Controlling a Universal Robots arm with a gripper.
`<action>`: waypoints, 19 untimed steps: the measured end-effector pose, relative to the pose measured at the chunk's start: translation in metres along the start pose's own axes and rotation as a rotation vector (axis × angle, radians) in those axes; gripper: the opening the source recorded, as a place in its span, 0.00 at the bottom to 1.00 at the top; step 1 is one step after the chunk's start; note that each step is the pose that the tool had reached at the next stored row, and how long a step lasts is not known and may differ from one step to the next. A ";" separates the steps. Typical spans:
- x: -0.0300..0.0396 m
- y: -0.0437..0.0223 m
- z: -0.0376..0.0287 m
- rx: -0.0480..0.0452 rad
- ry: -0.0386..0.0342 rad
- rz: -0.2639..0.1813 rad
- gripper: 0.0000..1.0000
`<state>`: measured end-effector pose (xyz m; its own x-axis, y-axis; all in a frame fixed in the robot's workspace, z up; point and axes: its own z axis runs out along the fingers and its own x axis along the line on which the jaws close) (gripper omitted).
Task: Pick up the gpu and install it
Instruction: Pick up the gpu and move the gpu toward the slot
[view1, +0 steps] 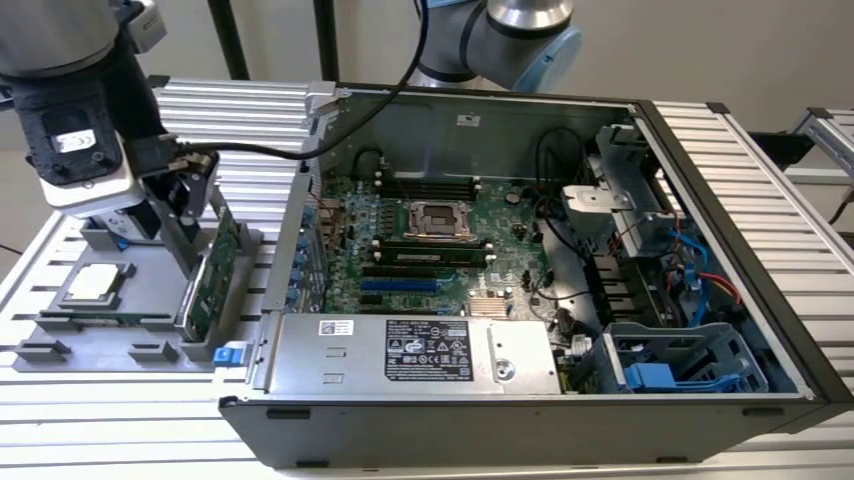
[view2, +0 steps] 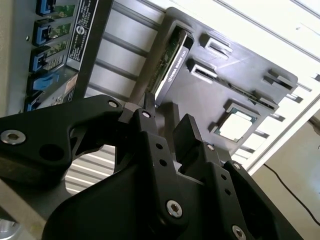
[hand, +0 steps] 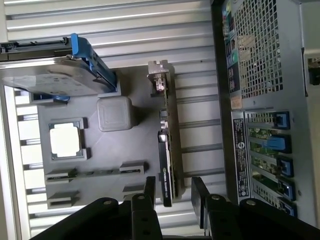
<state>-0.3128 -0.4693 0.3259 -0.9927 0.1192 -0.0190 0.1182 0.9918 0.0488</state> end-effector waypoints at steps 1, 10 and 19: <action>0.0000 0.0000 0.0005 0.0000 0.0000 0.000 1.00; 0.0001 -0.0002 0.0041 0.0000 0.0000 0.000 1.00; 0.0001 -0.0003 0.0073 0.0000 0.0000 0.000 1.00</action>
<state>-0.3128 -0.4693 0.3186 -0.9927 0.1192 -0.0190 0.1182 0.9918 0.0489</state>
